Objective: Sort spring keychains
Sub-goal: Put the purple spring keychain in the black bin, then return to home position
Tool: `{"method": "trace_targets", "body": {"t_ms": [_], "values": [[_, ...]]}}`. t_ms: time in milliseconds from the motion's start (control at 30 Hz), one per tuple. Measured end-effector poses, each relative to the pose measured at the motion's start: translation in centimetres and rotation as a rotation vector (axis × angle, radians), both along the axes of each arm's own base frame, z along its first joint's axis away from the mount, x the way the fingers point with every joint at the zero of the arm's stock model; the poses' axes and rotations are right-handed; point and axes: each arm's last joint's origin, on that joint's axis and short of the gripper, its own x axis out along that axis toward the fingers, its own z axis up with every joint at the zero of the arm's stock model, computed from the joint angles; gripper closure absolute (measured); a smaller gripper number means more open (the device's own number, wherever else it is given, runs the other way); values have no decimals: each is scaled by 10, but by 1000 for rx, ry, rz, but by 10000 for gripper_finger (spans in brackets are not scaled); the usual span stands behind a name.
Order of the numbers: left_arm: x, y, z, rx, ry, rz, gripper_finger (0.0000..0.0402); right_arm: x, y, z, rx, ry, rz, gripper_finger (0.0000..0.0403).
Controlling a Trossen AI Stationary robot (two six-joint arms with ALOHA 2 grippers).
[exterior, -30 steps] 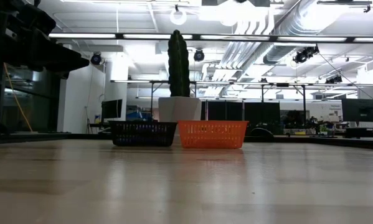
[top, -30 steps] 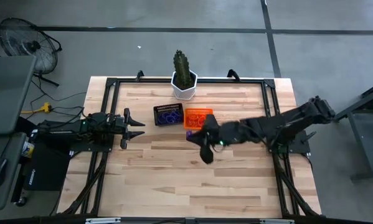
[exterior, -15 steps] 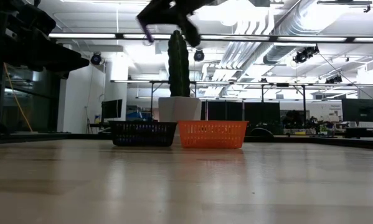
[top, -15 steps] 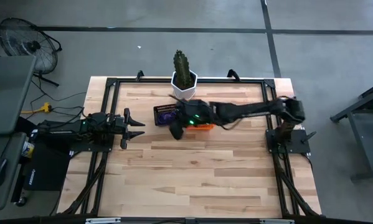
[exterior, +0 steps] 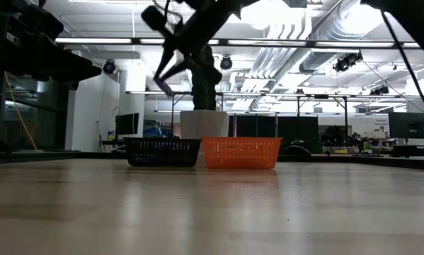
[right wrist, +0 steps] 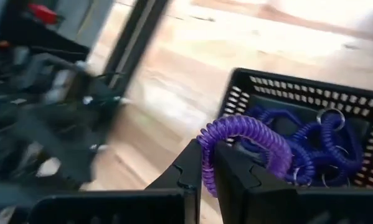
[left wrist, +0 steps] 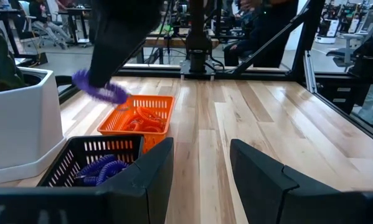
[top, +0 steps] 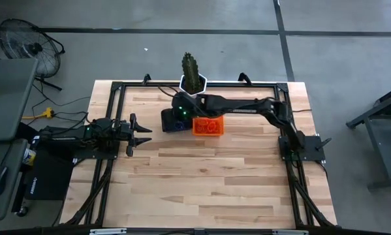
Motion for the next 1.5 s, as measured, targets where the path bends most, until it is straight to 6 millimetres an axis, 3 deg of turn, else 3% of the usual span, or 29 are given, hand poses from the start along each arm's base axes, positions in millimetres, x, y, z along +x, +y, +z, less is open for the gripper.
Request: {"method": "trace_targets", "body": {"t_ms": [500, 667, 1000, 1500], "values": [[0, 0, 0, 0, 0, 0, 245, 32, -29, -65, 85, 112, -106, 379], [0, 0, 0, 0, 0, 0, 245, 37, -32, -76, 100, 117, -119, 377], [0, 0, 0, 0, 0, 0, 245, 37, -35, -77, 90, 126, -92, 372], [0, 0, 0, 0, 0, 0, 245, 39, -34, -75, 86, 110, -15, 235]]}}
